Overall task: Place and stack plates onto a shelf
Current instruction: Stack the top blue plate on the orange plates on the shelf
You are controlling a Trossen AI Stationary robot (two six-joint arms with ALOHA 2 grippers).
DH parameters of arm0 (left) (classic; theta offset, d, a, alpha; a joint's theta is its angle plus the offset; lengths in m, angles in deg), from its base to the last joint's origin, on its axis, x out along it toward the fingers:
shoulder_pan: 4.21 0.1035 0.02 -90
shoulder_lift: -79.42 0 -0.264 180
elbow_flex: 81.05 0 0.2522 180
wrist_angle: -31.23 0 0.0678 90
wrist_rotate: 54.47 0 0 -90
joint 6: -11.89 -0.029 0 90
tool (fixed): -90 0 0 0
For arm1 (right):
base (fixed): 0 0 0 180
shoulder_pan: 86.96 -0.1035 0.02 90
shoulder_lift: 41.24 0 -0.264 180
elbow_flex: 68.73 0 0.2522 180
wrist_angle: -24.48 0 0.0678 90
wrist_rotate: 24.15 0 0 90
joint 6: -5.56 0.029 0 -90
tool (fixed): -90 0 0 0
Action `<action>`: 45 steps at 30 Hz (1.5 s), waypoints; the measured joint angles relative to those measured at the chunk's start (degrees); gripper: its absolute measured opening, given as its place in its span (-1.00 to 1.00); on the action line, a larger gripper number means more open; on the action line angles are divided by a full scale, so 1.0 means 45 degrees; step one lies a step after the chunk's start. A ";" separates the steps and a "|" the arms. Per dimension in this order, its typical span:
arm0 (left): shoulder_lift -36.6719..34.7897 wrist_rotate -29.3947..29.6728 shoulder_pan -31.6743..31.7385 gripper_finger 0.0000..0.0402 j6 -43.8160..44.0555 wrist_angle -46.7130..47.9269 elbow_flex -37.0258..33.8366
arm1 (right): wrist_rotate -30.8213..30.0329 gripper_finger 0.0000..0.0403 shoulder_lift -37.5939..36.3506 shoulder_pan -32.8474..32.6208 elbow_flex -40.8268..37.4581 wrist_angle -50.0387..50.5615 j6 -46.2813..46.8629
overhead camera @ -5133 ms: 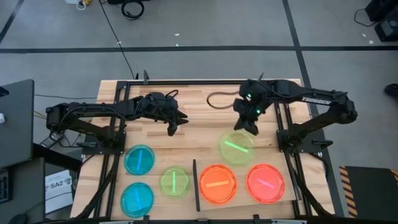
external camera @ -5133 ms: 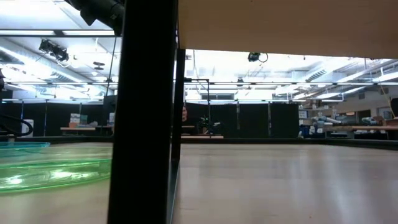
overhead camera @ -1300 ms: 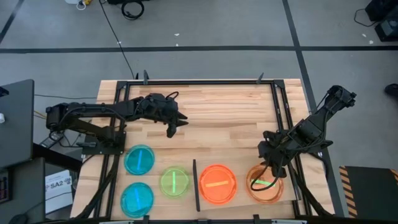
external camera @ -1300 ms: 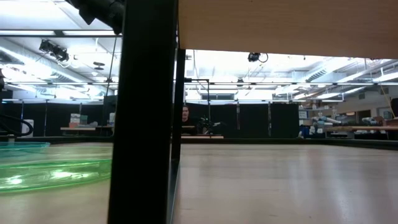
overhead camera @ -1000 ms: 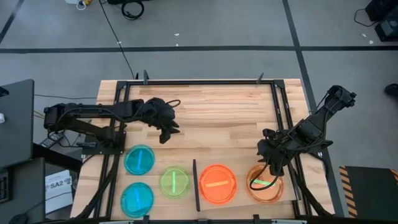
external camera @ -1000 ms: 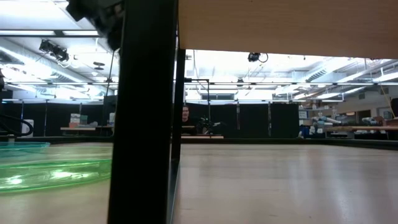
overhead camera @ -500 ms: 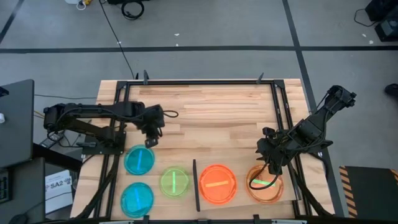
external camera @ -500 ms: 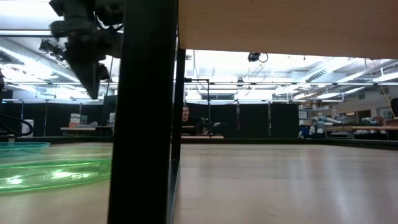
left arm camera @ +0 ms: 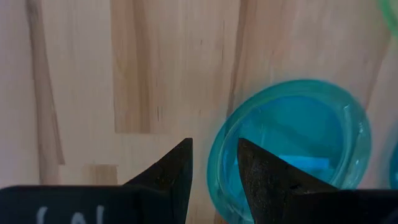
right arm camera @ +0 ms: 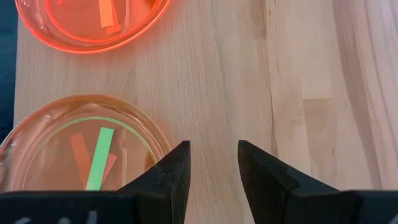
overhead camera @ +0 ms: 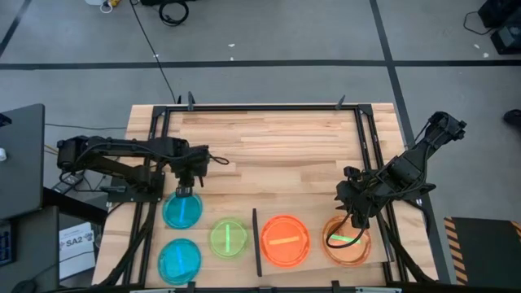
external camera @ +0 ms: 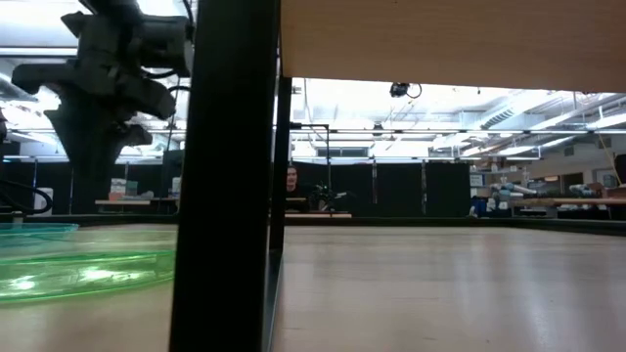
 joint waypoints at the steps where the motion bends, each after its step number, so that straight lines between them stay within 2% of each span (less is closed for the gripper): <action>1: 0.0021 0.0016 -0.0040 -0.34 0.0016 0.0004 0.0011 | 0.0000 -0.31 0.0000 0.0000 0.0005 0.0000 0.0000; 20: 0.0069 0.0071 -0.1456 -0.34 0.0034 -0.0080 0.0068 | 0.0014 -0.31 0.0000 0.0000 0.0000 -0.0102 0.0000; 45: 0.3670 0.0765 -0.1668 -0.34 0.0364 -0.0131 0.0063 | 0.0019 -0.31 0.0000 0.0000 0.0000 -0.0189 0.0000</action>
